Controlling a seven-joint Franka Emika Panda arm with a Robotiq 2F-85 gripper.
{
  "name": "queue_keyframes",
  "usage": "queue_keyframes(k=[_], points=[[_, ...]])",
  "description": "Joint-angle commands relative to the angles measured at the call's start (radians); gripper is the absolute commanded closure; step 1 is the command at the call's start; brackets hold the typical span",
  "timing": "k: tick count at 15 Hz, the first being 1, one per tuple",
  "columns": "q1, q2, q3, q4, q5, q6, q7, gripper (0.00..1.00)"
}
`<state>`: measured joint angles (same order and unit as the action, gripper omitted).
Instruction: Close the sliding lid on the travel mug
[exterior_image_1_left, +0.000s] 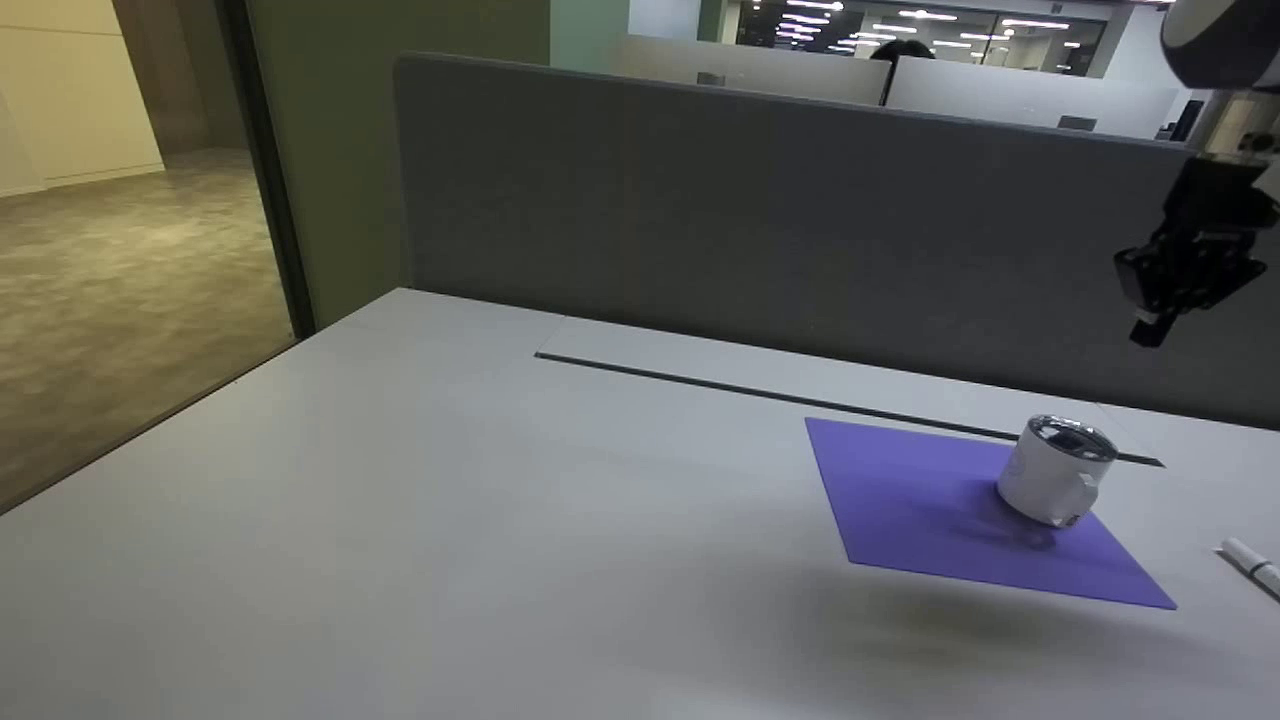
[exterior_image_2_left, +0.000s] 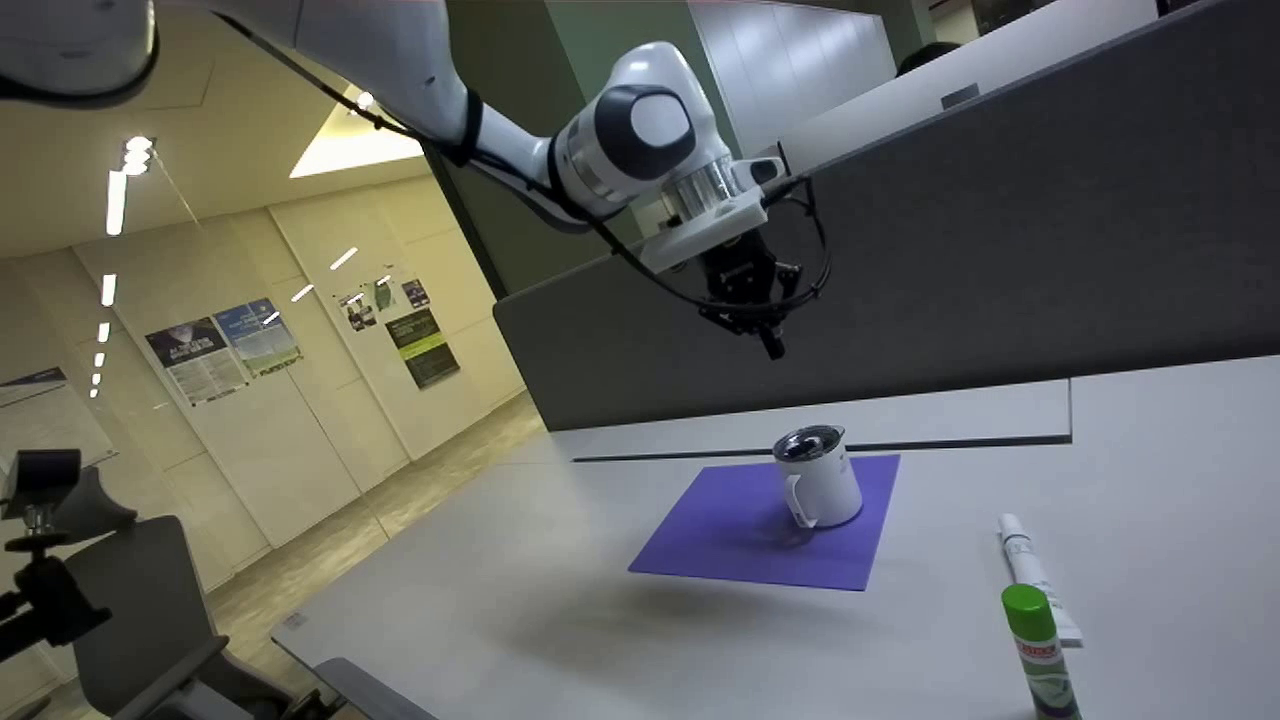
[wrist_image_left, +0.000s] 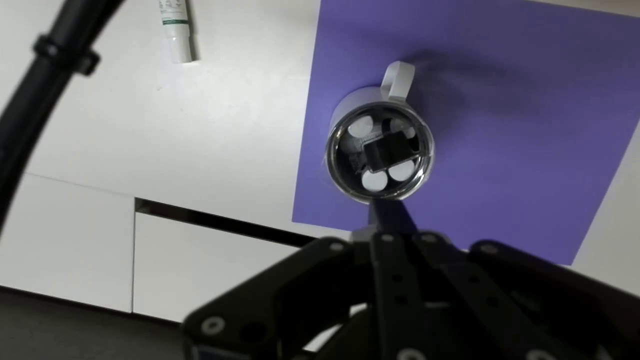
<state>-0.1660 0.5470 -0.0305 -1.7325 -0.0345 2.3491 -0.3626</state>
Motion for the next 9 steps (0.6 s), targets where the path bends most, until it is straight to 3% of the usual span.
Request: queue_keyframes(k=[1, 9], points=[[-0.016, 0.059, 0.02, 0.022, 0.012, 0.043, -0.017, 1.0], [-0.009, 0.179, 0.016, 0.07, -0.014, 0.101, 0.001, 1.0]])
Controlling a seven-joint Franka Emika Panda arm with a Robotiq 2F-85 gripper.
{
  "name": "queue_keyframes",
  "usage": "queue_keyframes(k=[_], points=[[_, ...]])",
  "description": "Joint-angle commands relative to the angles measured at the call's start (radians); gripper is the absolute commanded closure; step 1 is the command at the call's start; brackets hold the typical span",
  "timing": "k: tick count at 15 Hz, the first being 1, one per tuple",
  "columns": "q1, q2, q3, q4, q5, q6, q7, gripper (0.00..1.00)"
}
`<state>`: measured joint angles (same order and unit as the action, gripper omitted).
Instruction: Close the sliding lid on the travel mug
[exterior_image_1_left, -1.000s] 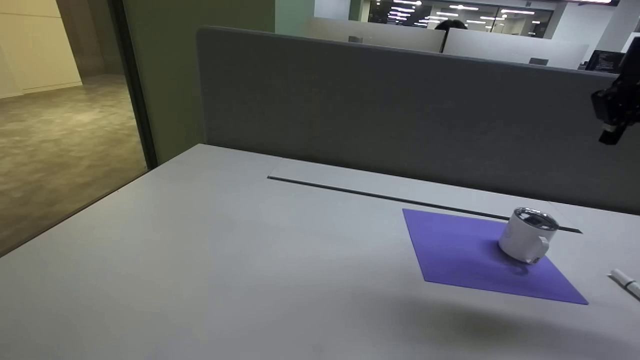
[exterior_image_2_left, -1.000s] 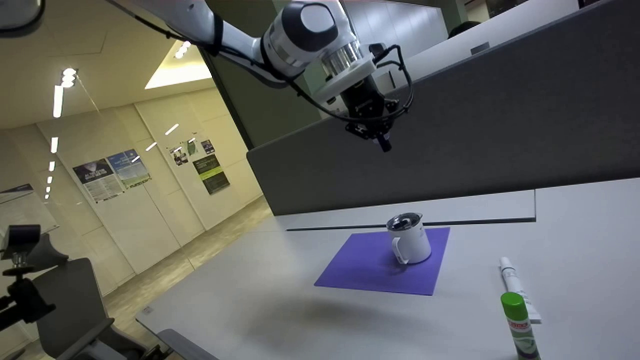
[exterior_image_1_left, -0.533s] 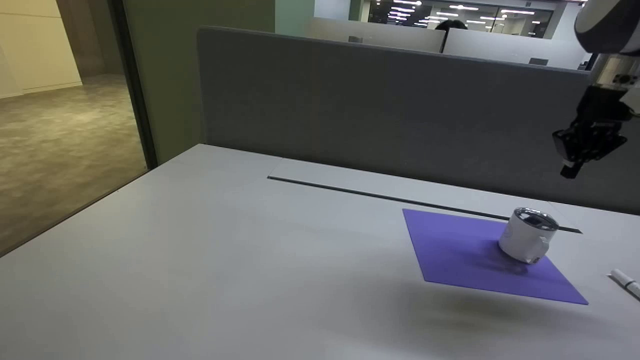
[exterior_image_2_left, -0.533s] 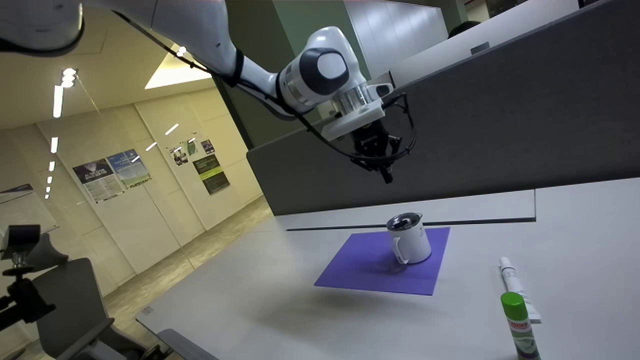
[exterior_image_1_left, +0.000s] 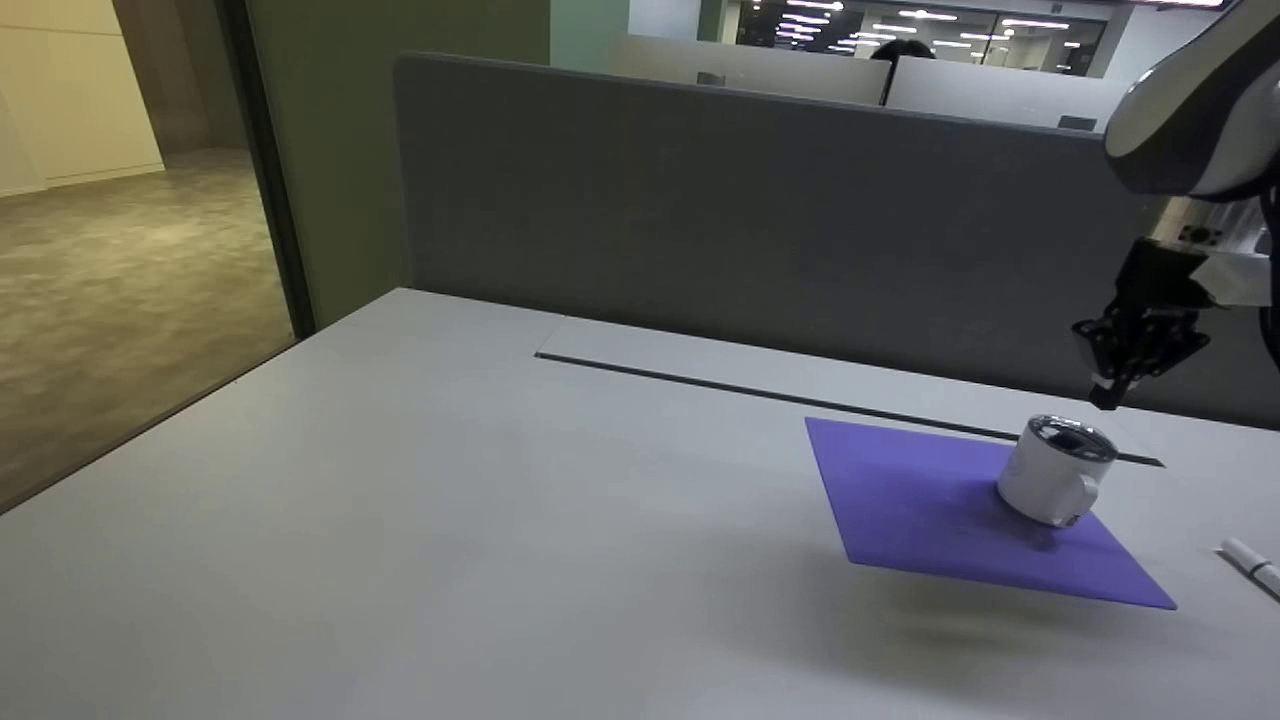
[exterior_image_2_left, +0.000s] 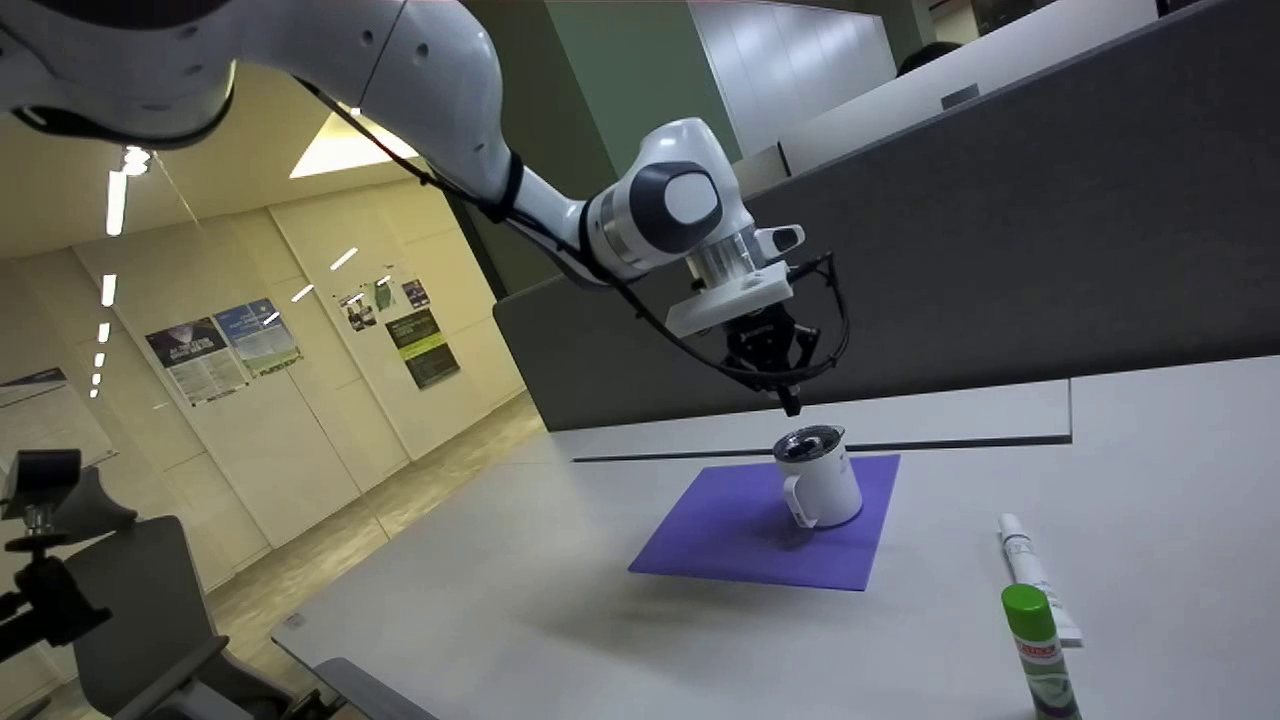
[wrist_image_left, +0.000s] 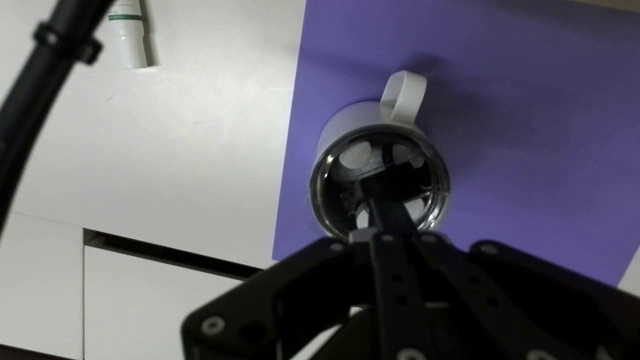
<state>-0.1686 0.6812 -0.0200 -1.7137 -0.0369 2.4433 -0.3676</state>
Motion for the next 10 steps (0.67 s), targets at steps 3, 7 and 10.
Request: queue_keyframes(k=[3, 7, 10], points=[[-0.005, 0.08, 0.005, 0.077, -0.016, 0.016, 0.008, 1.0], [-0.004, 0.121, 0.008, 0.111, -0.017, 0.011, 0.009, 1.0], [-0.004, 0.141, 0.011, 0.128, -0.017, 0.01, 0.008, 1.0]])
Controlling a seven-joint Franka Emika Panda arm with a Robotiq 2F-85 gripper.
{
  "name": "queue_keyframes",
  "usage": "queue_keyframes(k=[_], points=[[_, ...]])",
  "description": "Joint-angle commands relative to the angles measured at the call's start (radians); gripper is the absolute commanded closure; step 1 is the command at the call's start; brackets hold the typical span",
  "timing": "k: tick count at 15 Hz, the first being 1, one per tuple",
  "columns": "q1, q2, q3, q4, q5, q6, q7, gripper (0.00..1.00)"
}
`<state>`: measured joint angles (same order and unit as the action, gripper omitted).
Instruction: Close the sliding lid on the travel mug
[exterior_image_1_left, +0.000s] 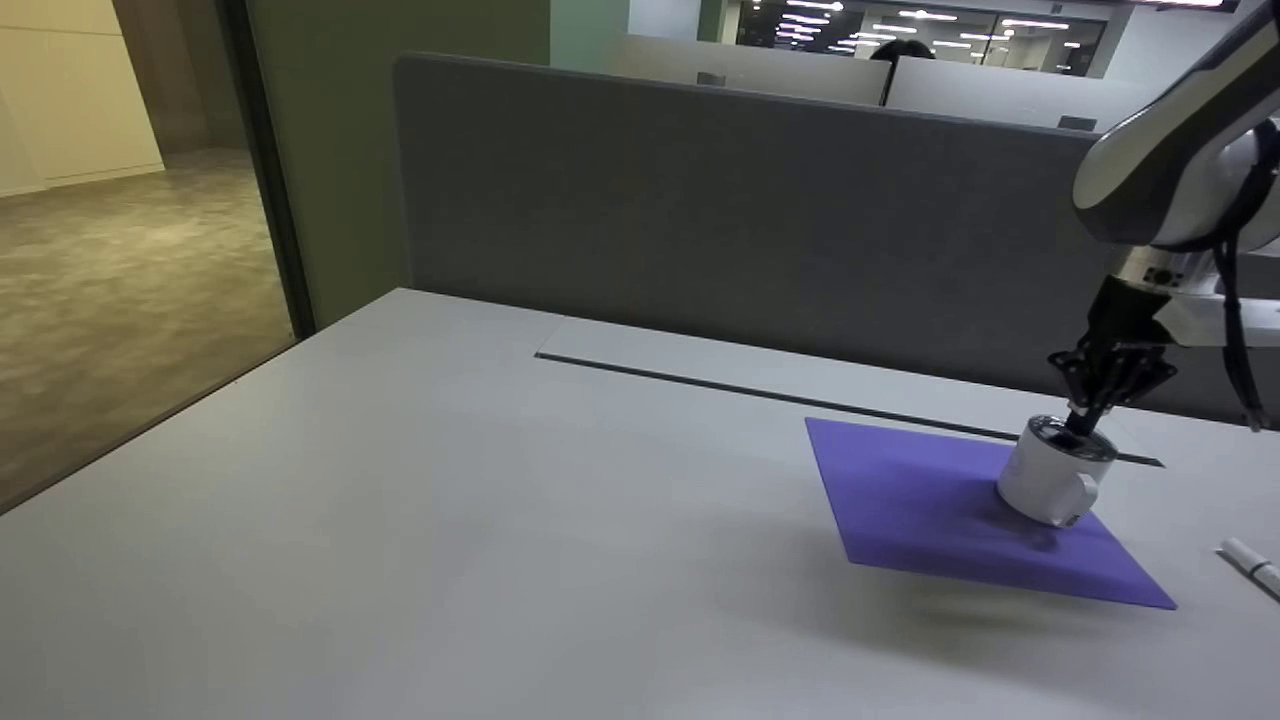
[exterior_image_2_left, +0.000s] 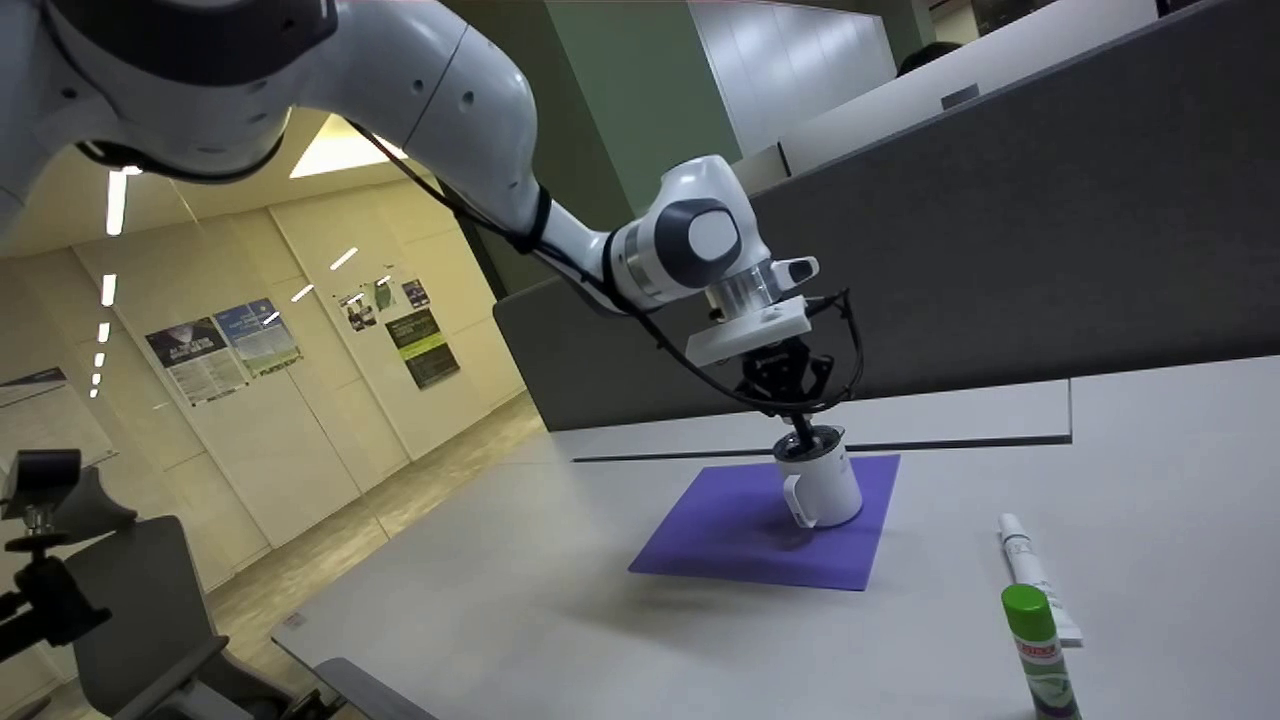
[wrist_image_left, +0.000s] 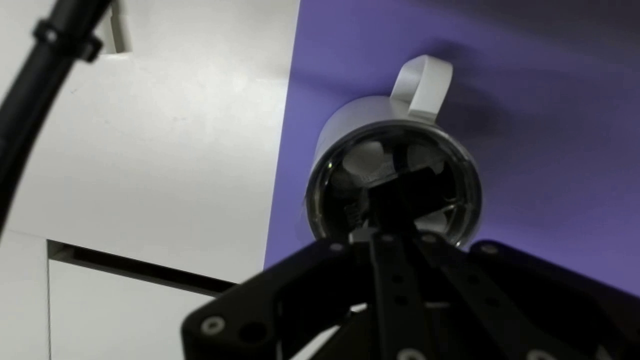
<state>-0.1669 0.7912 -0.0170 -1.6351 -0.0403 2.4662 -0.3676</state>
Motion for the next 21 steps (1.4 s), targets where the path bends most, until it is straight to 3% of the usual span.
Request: queue_keyframes(k=[1, 13, 17, 19, 20, 21], points=[[-0.006, 0.035, 0.009, 0.053, -0.013, -0.013, 0.008, 1.0], [-0.01, 0.065, 0.029, 0.109, 0.027, -0.146, 0.031, 1.0], [-0.014, 0.017, 0.005, 0.099, 0.021, -0.135, 0.055, 1.0], [-0.032, -0.019, 0.009, 0.107, 0.029, -0.195, 0.033, 1.0], [-0.052, -0.042, 0.026, 0.114, 0.041, -0.259, -0.006, 0.74], [-0.062, -0.066, 0.03, 0.113, 0.047, -0.308, -0.021, 0.73]])
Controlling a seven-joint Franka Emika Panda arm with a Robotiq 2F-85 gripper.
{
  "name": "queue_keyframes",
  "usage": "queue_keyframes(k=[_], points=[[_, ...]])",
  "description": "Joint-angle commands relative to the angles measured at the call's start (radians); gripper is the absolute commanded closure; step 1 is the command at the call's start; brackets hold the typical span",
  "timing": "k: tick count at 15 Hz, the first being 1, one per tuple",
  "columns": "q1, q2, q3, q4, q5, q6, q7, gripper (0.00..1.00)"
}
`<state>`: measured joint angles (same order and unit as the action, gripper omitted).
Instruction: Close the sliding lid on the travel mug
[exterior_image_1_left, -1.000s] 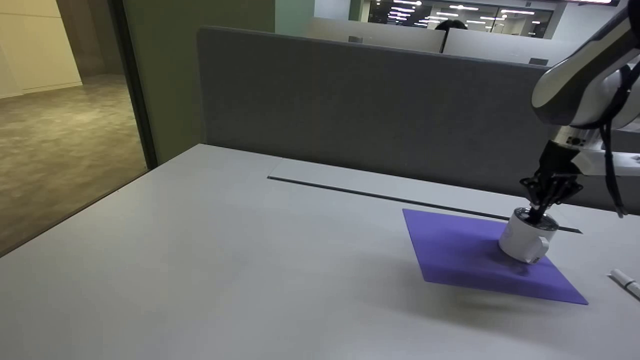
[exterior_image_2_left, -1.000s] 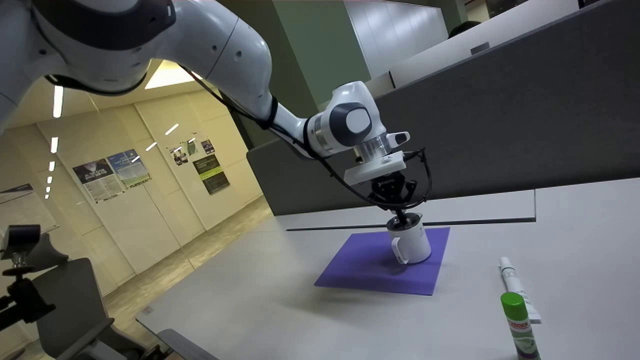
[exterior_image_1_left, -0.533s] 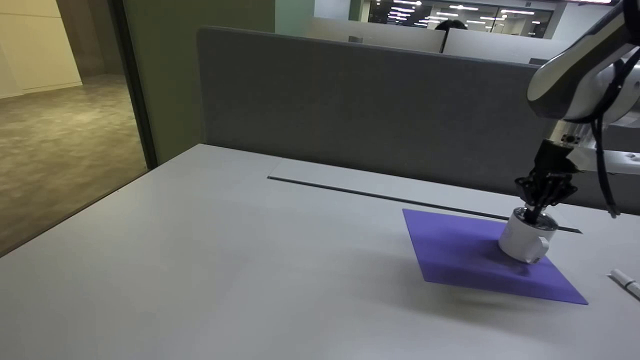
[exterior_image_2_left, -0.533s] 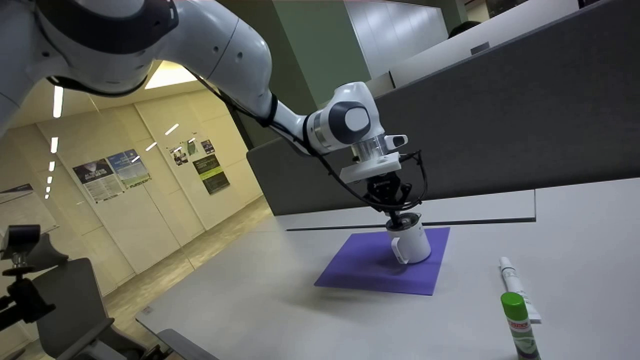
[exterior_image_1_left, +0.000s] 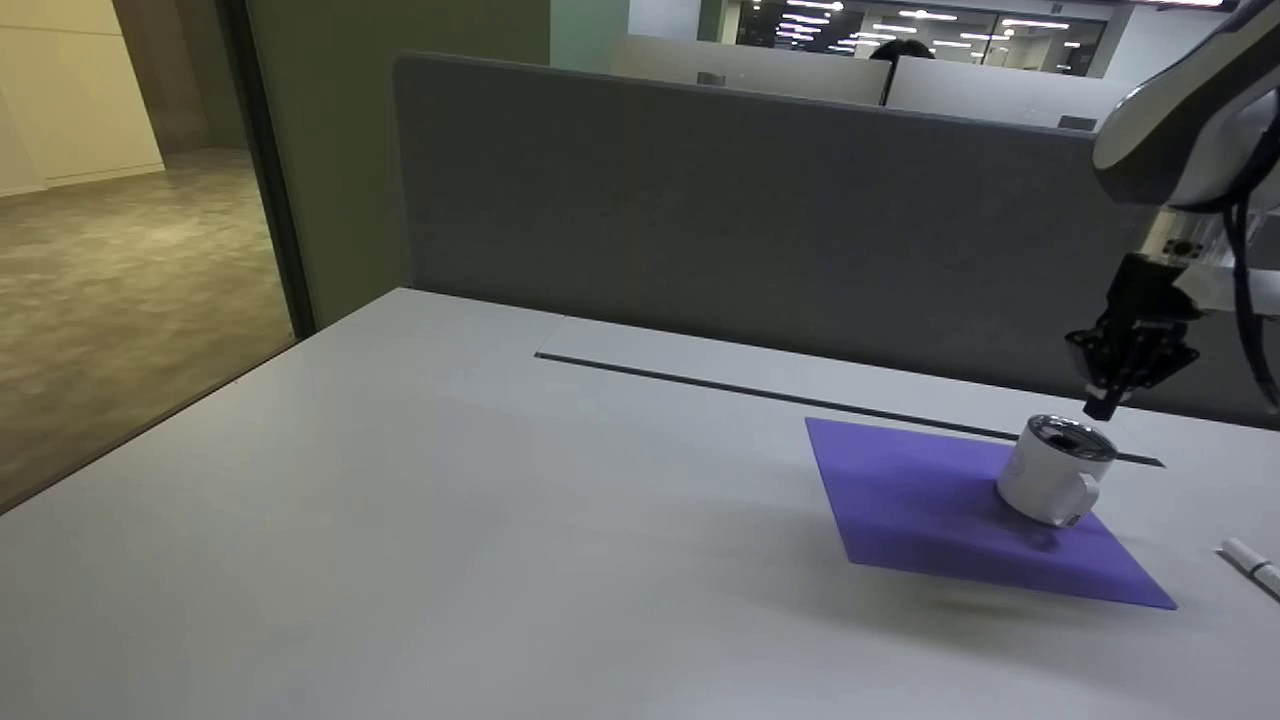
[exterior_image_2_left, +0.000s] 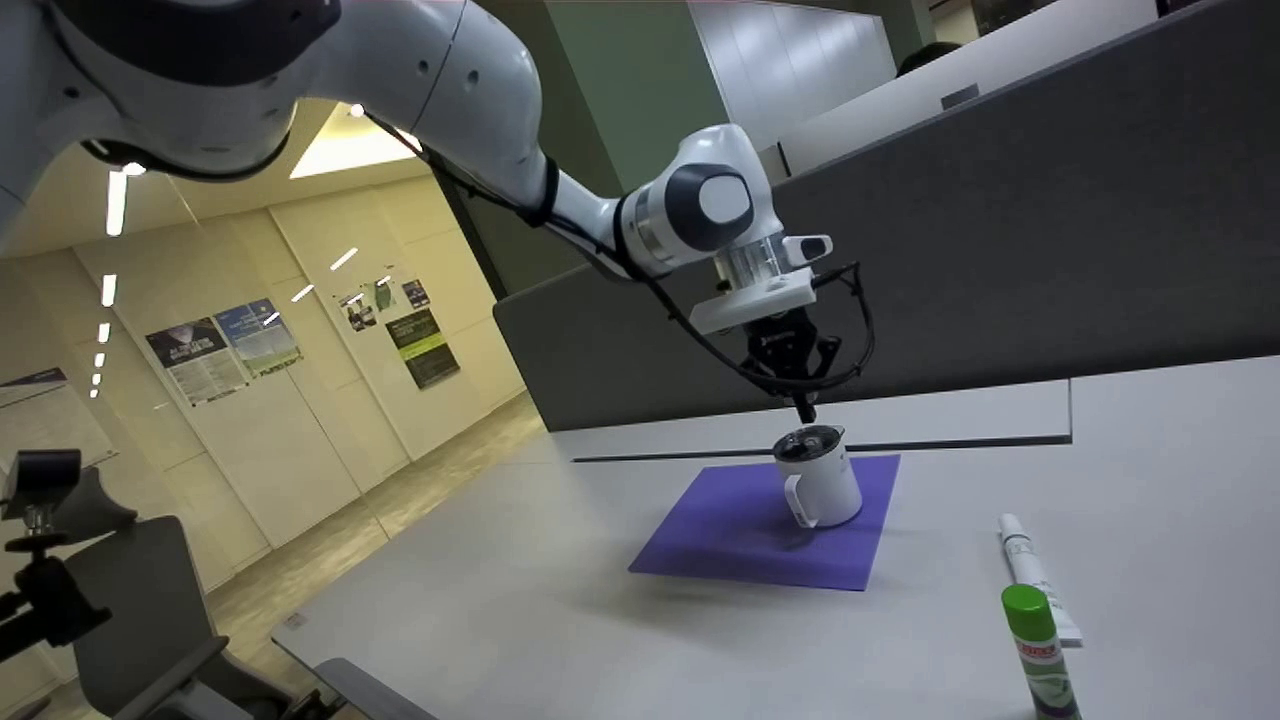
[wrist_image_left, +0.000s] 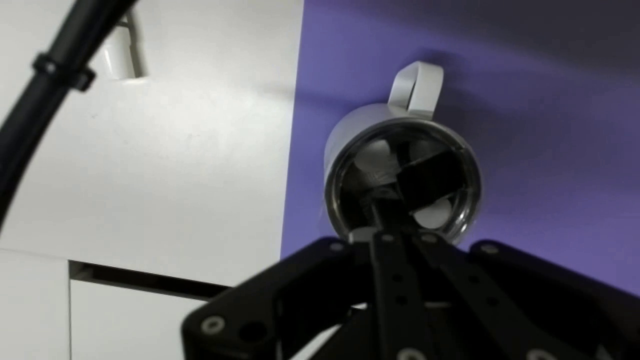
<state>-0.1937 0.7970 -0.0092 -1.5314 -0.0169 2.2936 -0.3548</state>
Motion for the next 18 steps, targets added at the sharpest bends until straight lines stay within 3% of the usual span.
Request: queue_keyframes(k=[1, 5, 11, 18], points=[[-0.047, -0.097, 0.029, 0.005, 0.033, -0.169, -0.058, 0.67], [-0.066, -0.18, 0.027, -0.004, 0.068, -0.252, -0.102, 0.38], [-0.055, -0.261, 0.005, -0.05, 0.057, -0.229, -0.101, 0.01], [-0.051, -0.24, 0.006, -0.022, 0.061, -0.244, -0.102, 0.0]])
